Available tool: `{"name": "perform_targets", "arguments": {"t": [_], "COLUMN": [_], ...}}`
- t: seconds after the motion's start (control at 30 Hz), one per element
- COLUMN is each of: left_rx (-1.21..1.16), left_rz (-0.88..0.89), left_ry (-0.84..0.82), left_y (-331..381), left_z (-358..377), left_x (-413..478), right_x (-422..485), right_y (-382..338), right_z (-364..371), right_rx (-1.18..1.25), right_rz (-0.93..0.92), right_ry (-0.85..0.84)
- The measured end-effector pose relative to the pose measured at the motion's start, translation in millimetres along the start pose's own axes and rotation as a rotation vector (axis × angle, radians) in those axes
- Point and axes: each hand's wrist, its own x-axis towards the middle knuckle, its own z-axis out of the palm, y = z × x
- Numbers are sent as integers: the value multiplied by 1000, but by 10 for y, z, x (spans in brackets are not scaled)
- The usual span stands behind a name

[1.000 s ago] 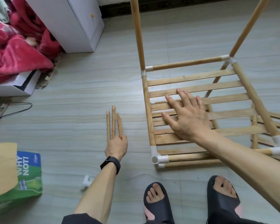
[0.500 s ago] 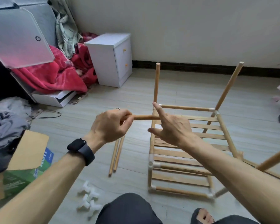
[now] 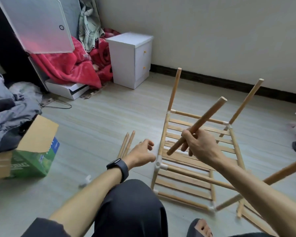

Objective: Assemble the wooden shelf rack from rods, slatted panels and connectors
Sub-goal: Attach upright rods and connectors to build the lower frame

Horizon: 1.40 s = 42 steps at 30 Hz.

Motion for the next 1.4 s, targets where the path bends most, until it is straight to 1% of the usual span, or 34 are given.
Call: {"name": "perform_targets", "arguments": {"t": [0.07, 0.1, 0.13, 0.2, 0.27, 0.37, 0.53, 0.6, 0.7, 0.73, 0.83, 0.9, 1.0, 1.1, 1.2, 1.3, 1.33, 1.37, 1.4], "left_rx": [-8, -8, 5, 81, 225, 362, 380, 384, 366, 345, 319, 336, 355, 333, 289, 231, 175, 106, 32], "left_rz": [-62, -54, -36, -9, 10, 4, 9, 21, 37, 44, 76, 88, 84, 78, 70, 109, 119, 127, 152], "left_ry": [-215, -277, -292, -231, -176, -183, -147, -139, -137, -133, -136, -133, -139, -121, -145, -136, -133, -128, -117], "left_y": [-199, -256, -285, -281, -253, -250, -300, -319, -351, -366, -376, -357, -340, -336, -313, -253, -212, -145, -50], "left_z": [228, 322, 398, 463, 436, 367, 352, 367, 397, 396, 382, 366, 355, 340, 376, 334, 279, 204, 109], "left_x": [-8, -6, 1, 42, 115, 235, 359, 379, 381, 379, 362, 354, 334, 319, 283, 204, 172, 139, 101], "right_x": [-77, -103, -124, -139, -136, -101, 6, 18, -5, 8, 125, 166, 165, 225, 293, 272, 241, 184, 99], "right_y": [-18, -16, -3, 35, 83, 138, 153, 121, 111, 117, 160, 189, 246, 217, 165, 258, 335, 442, 577], "right_z": [115, 165, 203, 255, 288, 331, 399, 441, 555, 573, 551, 571, 668, 702, 692, 549, 464, 373, 291], "right_rx": [-10, -25, -35, -41, -39, -92, -287, -347, -518, -531, -425, -469, -564, -565, -572, -466, -443, -438, -486], "right_rz": [0, 3, 4, -2, 5, -3, -132, -194, -309, -321, -263, -268, -330, -281, -181, -95, -52, -5, 38], "right_ry": [-57, -81, -99, -120, -124, -122, -104, -138, -226, -224, -156, -169, -225, -217, -243, -278, -254, -197, -111]}}
